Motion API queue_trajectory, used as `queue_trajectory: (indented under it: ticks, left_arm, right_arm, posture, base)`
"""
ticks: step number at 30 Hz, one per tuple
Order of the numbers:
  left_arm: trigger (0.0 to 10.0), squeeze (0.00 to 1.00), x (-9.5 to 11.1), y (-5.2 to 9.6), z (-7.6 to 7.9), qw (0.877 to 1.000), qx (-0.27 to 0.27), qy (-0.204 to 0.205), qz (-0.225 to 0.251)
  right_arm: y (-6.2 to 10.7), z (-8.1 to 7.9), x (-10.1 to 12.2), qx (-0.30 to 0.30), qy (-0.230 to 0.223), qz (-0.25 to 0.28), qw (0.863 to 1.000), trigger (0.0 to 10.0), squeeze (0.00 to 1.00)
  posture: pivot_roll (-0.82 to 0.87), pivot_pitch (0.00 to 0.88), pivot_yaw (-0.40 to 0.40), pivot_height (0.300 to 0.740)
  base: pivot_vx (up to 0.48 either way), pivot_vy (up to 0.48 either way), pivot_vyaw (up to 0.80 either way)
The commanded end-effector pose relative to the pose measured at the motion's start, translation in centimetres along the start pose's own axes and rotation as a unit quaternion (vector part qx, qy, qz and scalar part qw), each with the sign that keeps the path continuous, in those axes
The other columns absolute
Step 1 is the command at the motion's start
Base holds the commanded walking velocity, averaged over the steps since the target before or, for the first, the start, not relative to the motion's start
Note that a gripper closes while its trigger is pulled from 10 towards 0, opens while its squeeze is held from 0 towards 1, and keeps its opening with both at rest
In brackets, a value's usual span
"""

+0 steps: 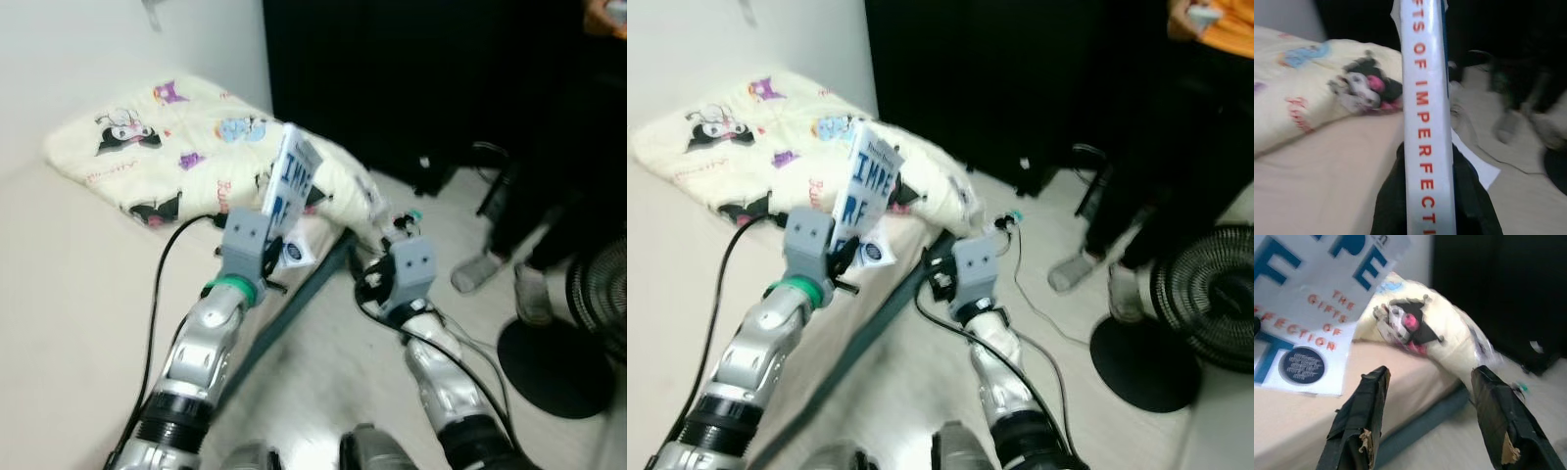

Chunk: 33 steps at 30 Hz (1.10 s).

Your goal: Clean up the room

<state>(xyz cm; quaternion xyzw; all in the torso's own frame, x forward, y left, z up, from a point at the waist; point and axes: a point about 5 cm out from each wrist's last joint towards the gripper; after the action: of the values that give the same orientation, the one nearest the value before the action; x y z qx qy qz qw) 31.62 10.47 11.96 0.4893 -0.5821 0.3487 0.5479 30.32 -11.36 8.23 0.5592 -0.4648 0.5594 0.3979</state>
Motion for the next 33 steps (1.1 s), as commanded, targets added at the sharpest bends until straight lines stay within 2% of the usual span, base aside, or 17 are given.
queue_trajectory:
  ticks: [1,22,28,33]
  left_arm:
    - [10.0,0.0,0.54,0.05,-0.31,1.0,0.005,-0.003,0.015]
    - [10.0,0.0,0.43,0.0,-0.37,1.0,0.008,-0.003,0.014]
    - [10.0,0.0,0.34,-0.02,-0.4,1.0,0.009,-0.002,0.013]
    - [10.0,0.0,0.22,-0.12,-0.43,1.0,0.015,-0.016,0.004]
  right_arm:
    - [0.05,-0.43,-0.25,0.004,-0.006,-0.003,1.0,10.0,0.0]
    - [0.01,-0.71,-0.34,0.014,0.003,-0.005,1.0,10.0,0.0]
    - [0.03,-0.74,-0.37,0.019,0.0,-0.005,1.0,10.0,0.0]
    - [-0.01,-0.9,-0.32,0.029,-0.012,-0.002,1.0,10.0,0.0]
  posture:
    - [-0.01,0.015,0.049,0.725]
    - [-0.01,0.018,0.048,0.725]
    - [-0.01,0.018,0.048,0.725]
    - [-0.01,0.016,0.048,0.725]
  base:
    - [-0.394,0.0,0.0]
    - [-0.393,0.0,0.0]
    - [0.0,0.0,0.0]
    - [0.0,0.0,0.78]
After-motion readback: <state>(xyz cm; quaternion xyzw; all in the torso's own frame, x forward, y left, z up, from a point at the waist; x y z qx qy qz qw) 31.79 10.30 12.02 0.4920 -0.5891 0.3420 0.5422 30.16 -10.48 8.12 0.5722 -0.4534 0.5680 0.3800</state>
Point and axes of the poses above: a point about 5 cm out from each wrist's last joint towards the gripper, its own y axis pointing back from the gripper into the wrist, its own x axis along the axis of the wrist's last joint, z = x × y, and after that the axes turned 3 degrees about -y, right-handed
